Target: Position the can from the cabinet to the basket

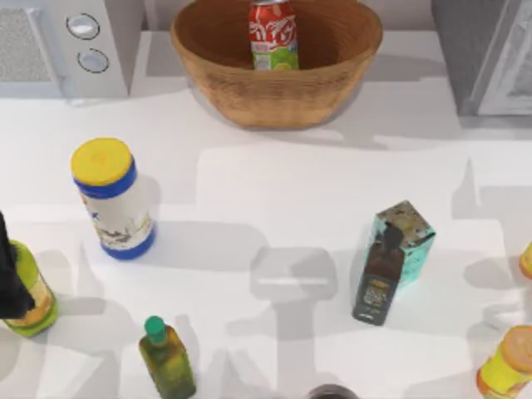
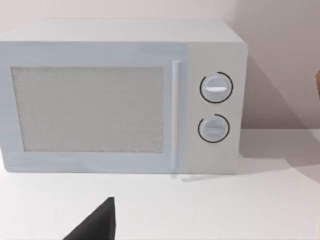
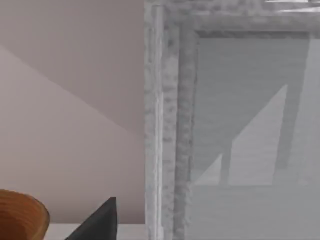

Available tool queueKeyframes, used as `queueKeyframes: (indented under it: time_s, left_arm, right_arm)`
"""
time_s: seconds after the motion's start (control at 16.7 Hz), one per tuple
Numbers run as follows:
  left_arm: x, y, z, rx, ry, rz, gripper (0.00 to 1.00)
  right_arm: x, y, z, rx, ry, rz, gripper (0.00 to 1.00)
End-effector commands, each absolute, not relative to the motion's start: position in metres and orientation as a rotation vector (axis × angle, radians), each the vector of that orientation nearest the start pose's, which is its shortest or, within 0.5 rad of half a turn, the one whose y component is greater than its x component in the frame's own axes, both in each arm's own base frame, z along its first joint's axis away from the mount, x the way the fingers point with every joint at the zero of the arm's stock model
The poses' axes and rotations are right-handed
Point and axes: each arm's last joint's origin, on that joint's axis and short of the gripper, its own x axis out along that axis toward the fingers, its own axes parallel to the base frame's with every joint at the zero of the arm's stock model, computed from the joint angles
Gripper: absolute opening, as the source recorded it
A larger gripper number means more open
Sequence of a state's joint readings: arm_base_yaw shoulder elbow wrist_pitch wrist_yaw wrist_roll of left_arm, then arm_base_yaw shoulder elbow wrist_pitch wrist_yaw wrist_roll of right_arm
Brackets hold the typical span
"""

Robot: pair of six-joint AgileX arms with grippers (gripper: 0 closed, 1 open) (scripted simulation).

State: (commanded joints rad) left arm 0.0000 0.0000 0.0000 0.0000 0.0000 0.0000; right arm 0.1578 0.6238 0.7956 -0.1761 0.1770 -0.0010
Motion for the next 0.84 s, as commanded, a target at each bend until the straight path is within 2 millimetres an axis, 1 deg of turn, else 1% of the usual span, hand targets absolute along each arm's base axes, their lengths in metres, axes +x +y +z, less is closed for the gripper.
queueKeyframes:
  time_s: [0.18, 0.3, 0.42, 0.48, 0.54, 0.66, 0.72, 0.84]
  left_arm:
    - [0.106, -0.001, 0.160, 0.000, 0.000, 0.000, 1.00]
    - [0.106, -0.001, 0.160, 0.000, 0.000, 0.000, 1.00]
    - [0.106, -0.001, 0.160, 0.000, 0.000, 0.000, 1.00]
    - [0.106, -0.001, 0.160, 0.000, 0.000, 0.000, 1.00]
    - [0.106, -0.001, 0.160, 0.000, 0.000, 0.000, 1.00]
    - [0.106, -0.001, 0.160, 0.000, 0.000, 0.000, 1.00]
    - [0.106, -0.001, 0.160, 0.000, 0.000, 0.000, 1.00]
    - [0.106, -0.001, 0.160, 0.000, 0.000, 0.000, 1.00]
  right_arm:
    - [0.120, 0.009, 0.287, -0.008, 0.017, -0.011, 1.00]
    - [0.112, 0.005, 0.244, -0.005, 0.021, -0.008, 1.00]
    - [0.108, 0.002, 0.207, -0.002, 0.021, -0.004, 1.00]
    - [0.107, 0.001, 0.193, -0.001, 0.018, -0.002, 1.00]
    - [0.106, 0.000, 0.181, -0.001, 0.014, -0.001, 1.00]
    - [0.106, -0.001, 0.165, 0.000, 0.004, 0.000, 1.00]
    - [0.106, -0.001, 0.161, 0.000, 0.001, 0.000, 1.00]
    - [0.106, -0.001, 0.160, 0.000, 0.000, 0.000, 1.00]
